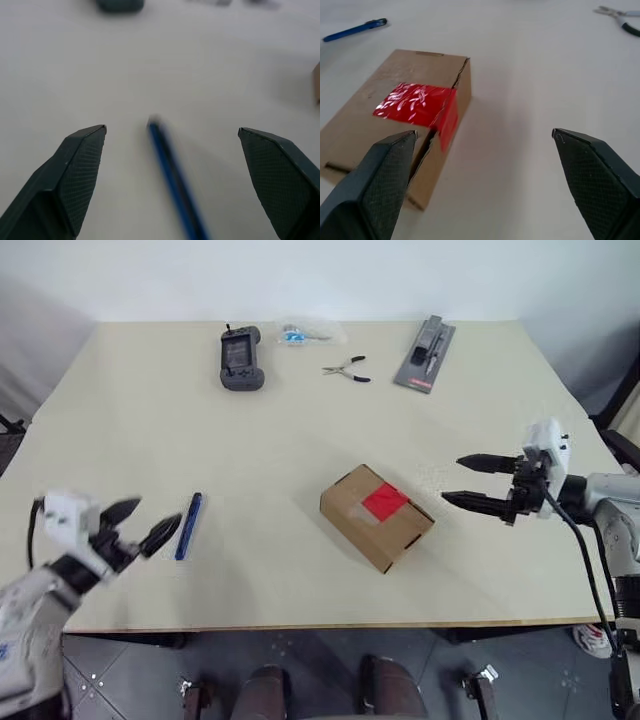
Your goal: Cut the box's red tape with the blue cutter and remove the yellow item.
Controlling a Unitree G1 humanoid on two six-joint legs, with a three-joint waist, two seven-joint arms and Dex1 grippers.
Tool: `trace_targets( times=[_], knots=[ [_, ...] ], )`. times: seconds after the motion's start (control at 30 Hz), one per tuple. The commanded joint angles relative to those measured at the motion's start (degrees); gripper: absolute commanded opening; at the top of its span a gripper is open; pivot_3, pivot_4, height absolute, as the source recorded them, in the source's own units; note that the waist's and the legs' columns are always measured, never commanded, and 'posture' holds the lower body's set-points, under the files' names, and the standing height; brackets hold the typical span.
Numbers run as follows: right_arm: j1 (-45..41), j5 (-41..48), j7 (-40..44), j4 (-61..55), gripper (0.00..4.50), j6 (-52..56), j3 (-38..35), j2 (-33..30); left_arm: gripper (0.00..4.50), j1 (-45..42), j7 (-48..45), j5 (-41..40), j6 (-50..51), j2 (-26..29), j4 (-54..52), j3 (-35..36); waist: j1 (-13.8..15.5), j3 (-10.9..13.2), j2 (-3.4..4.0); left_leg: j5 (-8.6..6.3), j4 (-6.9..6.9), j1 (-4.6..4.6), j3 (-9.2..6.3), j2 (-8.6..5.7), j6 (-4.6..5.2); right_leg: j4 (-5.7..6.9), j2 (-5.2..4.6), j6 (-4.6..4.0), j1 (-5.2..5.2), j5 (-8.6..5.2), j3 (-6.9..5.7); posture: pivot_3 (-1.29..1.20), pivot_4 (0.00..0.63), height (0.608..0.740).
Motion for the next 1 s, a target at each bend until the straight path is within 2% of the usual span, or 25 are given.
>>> trace_targets(
  times=[0.03, 0.17, 0.37, 0.57, 0.67, 0.77, 1.0],
  knots=[
    [-0.8, 2.2, 4.9, 0.6, 4.50, 0.0, -1.0, -2.0, 4.49, 6.0, -1.4, -3.2, -4.0, -1.3, -2.7, 5.4, 0.0, 0.0, 0.00, 0.00, 0.02, 0.03, 0.00, 0.00, 0.00, 0.01, 0.00, -0.02, 0.02, 0.00, 0.01, 0.00, 0.150, 0.740],
    [-2.0, 0.6, 7.3, 3.0, 4.50, -1.4, 0.0, -3.6, 4.49, 15.5, -1.8, -5.1, -4.0, -3.3, -6.6, 7.0, 0.2, 0.0, -0.01, -0.07, 0.15, -0.01, 0.11, -0.01, 0.10, -0.12, -0.02, -0.08, 0.05, 0.04, 0.11, 0.00, 0.150, 0.740],
    [-5.7, -0.8, 7.1, 5.6, 4.50, -2.7, 2.2, -1.4, 4.49, 20.1, -1.0, -6.3, -2.7, -2.9, -10.5, 4.9, 0.0, 0.0, 0.01, -0.12, 0.21, 0.02, 0.24, 0.04, 0.10, -0.07, 0.01, -0.12, -0.02, 0.04, 0.23, 0.00, 0.150, 0.740],
    [-7.0, -1.2, 5.9, 5.2, 4.50, -2.3, 3.1, 0.8, 4.49, 15.6, 4.7, -3.0, -1.5, -0.9, -10.9, -0.8, 0.2, 0.0, 0.01, -0.13, 0.22, 0.01, 0.29, 0.03, 0.10, -0.06, 0.02, -0.12, -0.06, 0.05, 0.29, 0.00, 0.150, 0.740],
    [-6.1, -0.8, 5.8, 3.5, 4.50, -1.6, 2.7, 0.6, 4.49, 7.7, 11.3, -1.1, 3.0, -0.3, -9.6, -6.4, 0.9, 0.0, 0.04, -0.15, 0.33, -0.02, 0.28, 0.02, 0.13, -0.03, 0.02, -0.12, -0.05, 0.06, 0.29, 0.00, 0.150, 0.740],
    [-5.2, -0.3, 5.0, 2.0, 4.50, -0.9, 2.1, 0.5, 4.49, 3.4, 15.6, -0.7, 8.1, -0.6, -9.0, -9.8, 0.9, 0.0, 0.04, -0.17, 0.44, -0.02, 0.32, 0.02, 0.15, 0.01, 0.02, -0.10, -0.04, 0.09, 0.35, 0.00, 0.150, 0.740],
    [-1.8, 1.0, 3.0, -2.5, 4.50, 1.4, 0.3, -0.4, 4.49, -0.8, 21.0, -0.5, 18.0, -0.6, -7.7, -15.3, 0.5, 0.0, 0.10, -0.28, 0.40, 0.02, 0.42, 0.03, 0.15, -0.01, 0.04, -0.01, -0.07, 0.15, 0.41, 0.00, 0.150, 0.740]
  ],
)
